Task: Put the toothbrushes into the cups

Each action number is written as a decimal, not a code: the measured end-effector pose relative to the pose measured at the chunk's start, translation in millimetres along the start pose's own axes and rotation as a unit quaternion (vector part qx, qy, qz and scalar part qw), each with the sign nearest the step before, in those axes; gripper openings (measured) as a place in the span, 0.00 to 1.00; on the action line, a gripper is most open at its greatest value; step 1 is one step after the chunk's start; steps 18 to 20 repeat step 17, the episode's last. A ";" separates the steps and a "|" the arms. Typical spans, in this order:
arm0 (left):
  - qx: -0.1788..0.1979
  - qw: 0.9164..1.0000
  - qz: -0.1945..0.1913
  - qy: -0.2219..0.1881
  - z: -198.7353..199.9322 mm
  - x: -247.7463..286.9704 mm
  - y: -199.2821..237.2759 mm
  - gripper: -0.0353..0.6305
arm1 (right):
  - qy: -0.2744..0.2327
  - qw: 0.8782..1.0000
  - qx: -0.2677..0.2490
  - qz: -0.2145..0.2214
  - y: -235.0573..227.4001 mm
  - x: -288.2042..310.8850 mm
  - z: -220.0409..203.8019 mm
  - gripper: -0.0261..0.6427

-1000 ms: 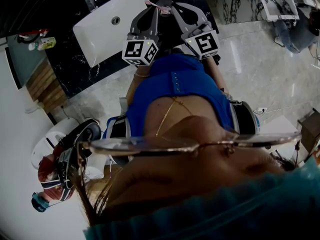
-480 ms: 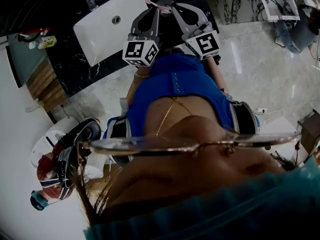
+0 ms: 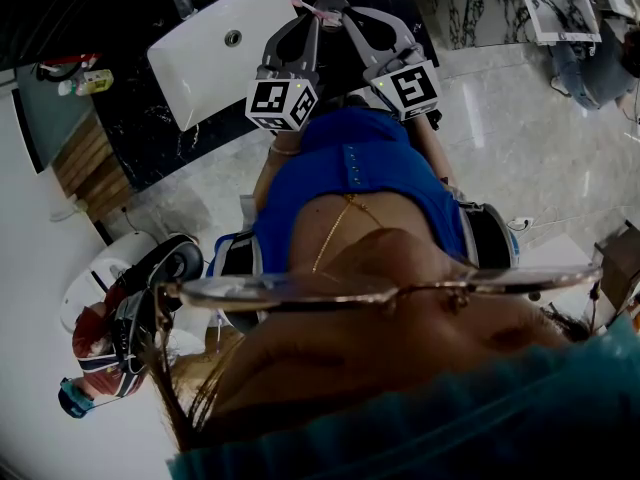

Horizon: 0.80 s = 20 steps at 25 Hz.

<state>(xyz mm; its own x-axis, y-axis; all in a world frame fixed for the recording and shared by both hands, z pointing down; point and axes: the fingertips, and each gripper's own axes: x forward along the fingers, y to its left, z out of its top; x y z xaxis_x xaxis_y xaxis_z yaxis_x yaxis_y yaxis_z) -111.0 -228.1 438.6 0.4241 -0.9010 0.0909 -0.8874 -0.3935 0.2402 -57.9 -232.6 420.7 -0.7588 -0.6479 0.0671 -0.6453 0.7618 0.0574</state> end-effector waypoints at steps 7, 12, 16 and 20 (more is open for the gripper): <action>-0.004 1.000 0.001 0.006 -4.1 -0.2 1.3 0.06 | 0.002 1.000 0.000 0.001 0.8 0.5 -0.9 0.04; -0.004 1.000 0.002 0.007 -3.3 -0.1 2.4 0.06 | 0.001 1.000 0.000 0.001 0.8 1.5 -0.1 0.04; -0.005 1.000 0.002 0.007 -3.7 1.7 2.6 0.06 | 0.002 1.000 0.002 0.002 -0.2 2.0 -0.4 0.04; -0.005 1.000 0.002 0.007 -3.8 2.3 2.4 0.06 | 0.003 1.000 0.002 0.002 -0.6 2.0 -0.5 0.04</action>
